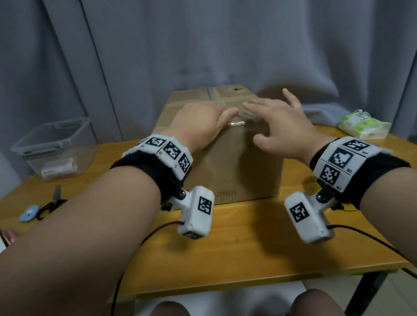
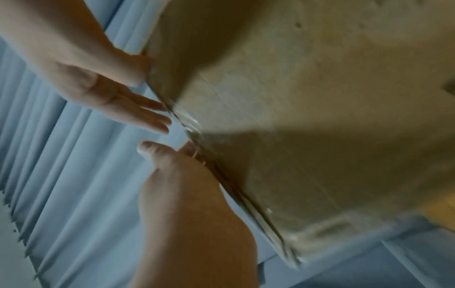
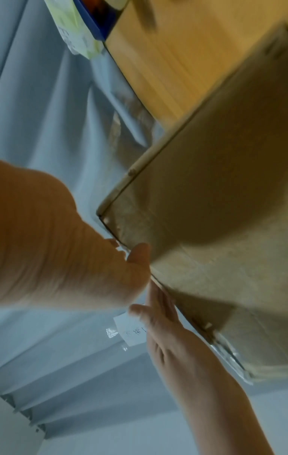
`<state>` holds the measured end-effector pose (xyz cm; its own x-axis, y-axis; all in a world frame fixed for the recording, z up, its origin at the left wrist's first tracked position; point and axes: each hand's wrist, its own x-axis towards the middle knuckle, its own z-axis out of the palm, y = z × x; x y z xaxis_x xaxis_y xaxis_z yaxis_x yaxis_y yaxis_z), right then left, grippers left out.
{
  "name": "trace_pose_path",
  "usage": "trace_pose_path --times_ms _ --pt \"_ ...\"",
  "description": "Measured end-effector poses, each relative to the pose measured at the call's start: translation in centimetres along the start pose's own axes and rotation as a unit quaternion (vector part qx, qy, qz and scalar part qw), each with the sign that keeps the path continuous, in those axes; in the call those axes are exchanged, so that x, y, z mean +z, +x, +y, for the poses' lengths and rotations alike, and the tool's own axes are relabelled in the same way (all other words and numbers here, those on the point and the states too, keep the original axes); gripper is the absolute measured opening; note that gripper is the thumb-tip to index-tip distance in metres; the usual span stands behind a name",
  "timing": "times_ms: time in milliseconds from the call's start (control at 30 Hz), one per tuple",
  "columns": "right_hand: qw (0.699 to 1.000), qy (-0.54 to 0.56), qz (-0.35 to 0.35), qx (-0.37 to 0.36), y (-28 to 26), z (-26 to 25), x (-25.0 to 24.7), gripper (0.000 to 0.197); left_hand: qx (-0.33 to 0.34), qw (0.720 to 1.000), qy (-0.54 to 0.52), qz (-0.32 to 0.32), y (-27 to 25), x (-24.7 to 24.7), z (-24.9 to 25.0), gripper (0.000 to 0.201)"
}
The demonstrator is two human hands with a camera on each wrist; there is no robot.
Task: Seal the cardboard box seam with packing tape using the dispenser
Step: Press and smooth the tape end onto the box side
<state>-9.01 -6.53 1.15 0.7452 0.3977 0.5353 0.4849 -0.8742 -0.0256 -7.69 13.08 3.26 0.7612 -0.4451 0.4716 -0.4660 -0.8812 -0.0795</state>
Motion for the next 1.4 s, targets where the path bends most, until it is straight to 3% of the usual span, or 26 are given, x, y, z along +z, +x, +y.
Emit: trace_pose_path --times_ms 167,333,467,633,933,1133,1300,1400 --pt "0.998 0.026 0.035 0.046 -0.1 1.8 -0.1 0.072 -0.043 0.998 -0.019 -0.041 1.2 1.6 1.3 0.045" --pt "0.993 0.071 0.065 0.074 -0.5 3.0 0.5 0.072 -0.042 0.997 -0.002 -0.062 1.1 1.2 1.3 0.053" --pt "0.985 0.117 0.046 0.117 -1.2 3.1 1.0 0.086 -0.027 0.997 0.051 -0.055 0.8 1.5 1.6 0.060" --pt "0.988 0.111 -0.006 0.111 -1.9 2.8 1.1 0.114 -0.049 0.995 0.031 -0.080 -0.2 0.5 0.5 0.064" --pt "0.958 0.227 0.019 0.175 -2.4 3.1 0.9 0.114 -0.047 0.990 -0.100 -0.082 3.4 1.1 4.6 0.046" --pt "0.934 0.285 0.015 0.216 -3.3 5.0 2.8 0.104 -0.029 0.998 -0.039 -0.035 2.9 2.6 4.5 0.056" --pt "0.942 0.245 0.051 0.224 -4.5 5.6 3.3 0.071 -0.033 0.999 -0.022 -0.023 2.6 2.5 4.5 0.049" --pt "0.966 0.146 0.071 0.200 -5.1 5.3 3.0 0.051 -0.038 0.998 -0.032 -0.023 2.4 2.4 4.7 0.049"
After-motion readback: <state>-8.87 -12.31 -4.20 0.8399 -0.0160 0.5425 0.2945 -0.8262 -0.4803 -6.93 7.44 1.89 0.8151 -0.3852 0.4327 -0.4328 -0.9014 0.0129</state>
